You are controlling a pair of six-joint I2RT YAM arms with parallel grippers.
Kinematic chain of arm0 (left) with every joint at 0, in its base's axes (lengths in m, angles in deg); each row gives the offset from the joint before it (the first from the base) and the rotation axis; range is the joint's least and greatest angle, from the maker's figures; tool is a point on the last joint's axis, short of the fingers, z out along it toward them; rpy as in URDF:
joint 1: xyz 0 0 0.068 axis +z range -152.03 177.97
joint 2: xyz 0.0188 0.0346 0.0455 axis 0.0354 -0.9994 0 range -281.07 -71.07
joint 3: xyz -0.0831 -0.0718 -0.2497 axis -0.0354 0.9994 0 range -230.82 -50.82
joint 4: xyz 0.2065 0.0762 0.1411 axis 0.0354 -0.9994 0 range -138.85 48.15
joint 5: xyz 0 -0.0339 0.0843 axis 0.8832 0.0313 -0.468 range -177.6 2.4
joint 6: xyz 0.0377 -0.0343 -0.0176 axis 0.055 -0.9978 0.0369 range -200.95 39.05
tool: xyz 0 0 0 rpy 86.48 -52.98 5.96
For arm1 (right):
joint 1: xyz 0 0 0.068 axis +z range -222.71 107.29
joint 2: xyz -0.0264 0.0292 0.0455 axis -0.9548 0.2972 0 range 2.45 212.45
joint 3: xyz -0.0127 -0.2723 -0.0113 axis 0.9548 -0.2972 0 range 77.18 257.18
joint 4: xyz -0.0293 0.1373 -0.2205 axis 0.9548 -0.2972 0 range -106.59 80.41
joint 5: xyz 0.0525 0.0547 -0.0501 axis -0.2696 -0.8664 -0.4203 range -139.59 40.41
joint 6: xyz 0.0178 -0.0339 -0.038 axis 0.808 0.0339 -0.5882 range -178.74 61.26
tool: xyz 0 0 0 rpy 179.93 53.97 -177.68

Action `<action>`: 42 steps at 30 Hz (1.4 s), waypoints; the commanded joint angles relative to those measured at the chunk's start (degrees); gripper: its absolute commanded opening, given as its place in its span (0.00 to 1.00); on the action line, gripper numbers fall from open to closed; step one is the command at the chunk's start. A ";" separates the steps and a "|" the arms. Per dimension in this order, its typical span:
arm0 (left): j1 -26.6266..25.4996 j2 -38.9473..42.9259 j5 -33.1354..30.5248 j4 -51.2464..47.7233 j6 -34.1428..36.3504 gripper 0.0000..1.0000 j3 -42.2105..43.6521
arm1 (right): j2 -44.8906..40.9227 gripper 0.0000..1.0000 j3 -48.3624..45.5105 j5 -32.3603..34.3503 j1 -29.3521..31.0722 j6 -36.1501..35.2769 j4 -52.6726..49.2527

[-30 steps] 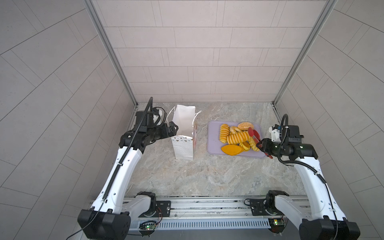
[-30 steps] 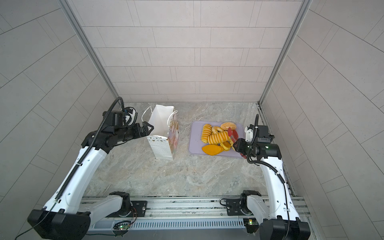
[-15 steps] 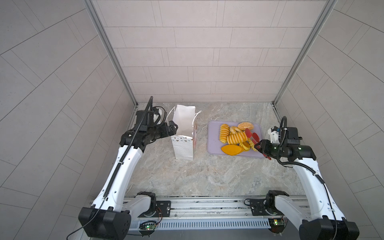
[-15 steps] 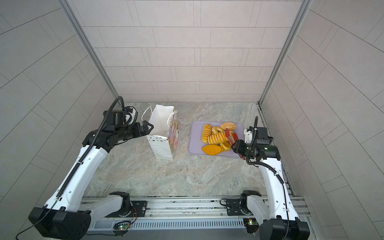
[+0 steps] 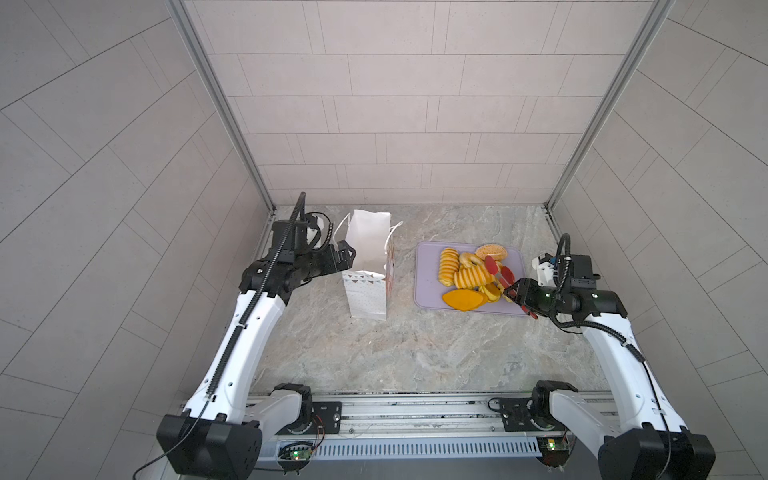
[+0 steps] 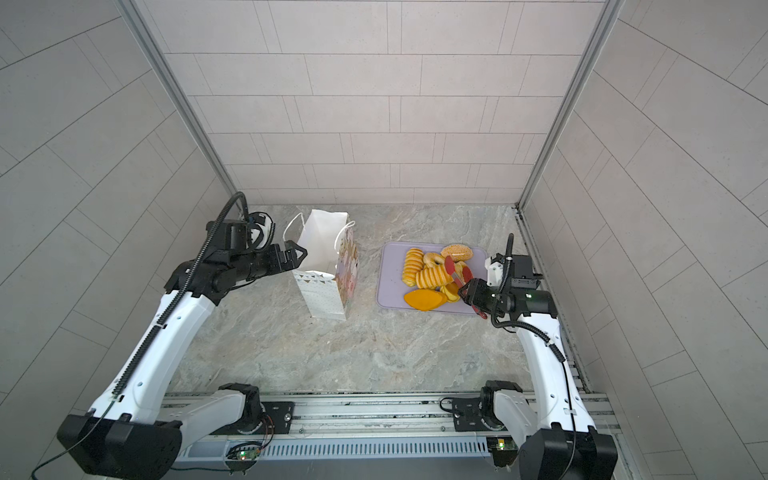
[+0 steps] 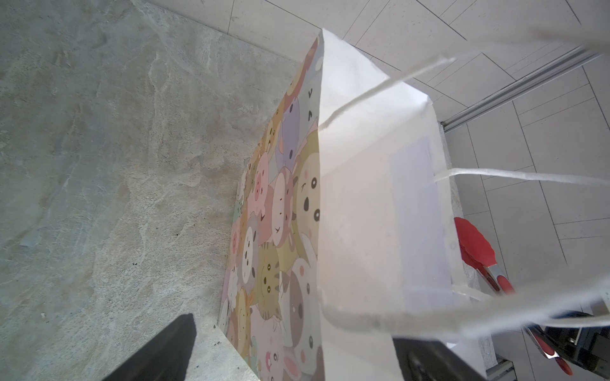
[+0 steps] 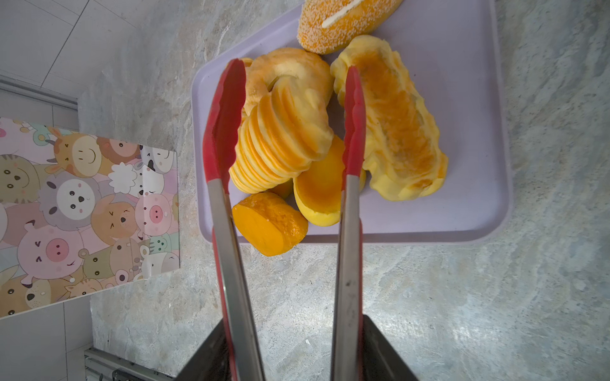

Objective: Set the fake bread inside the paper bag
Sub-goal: 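Close the tongs on the ridged yellow bread with the right gripper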

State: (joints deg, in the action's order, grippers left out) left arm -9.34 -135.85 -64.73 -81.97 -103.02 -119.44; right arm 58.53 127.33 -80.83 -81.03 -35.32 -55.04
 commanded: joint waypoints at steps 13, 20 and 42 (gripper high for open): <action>-0.26 0.46 -0.11 1.62 -0.44 1.00 -0.10 | 2.28 0.57 -2.46 -1.97 -0.21 0.97 5.32; -0.26 0.45 0.41 2.13 -1.02 1.00 0.12 | 2.99 0.50 -2.84 -3.10 -0.06 1.85 7.01; -0.25 -1.37 3.85 4.74 -4.11 0.90 -0.39 | -0.17 0.30 3.33 -1.36 -0.07 2.68 4.19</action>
State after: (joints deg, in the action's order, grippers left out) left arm -9.34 -136.89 -61.50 -78.42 -106.76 -119.44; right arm 59.95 128.21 -82.34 -81.03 -32.78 -51.45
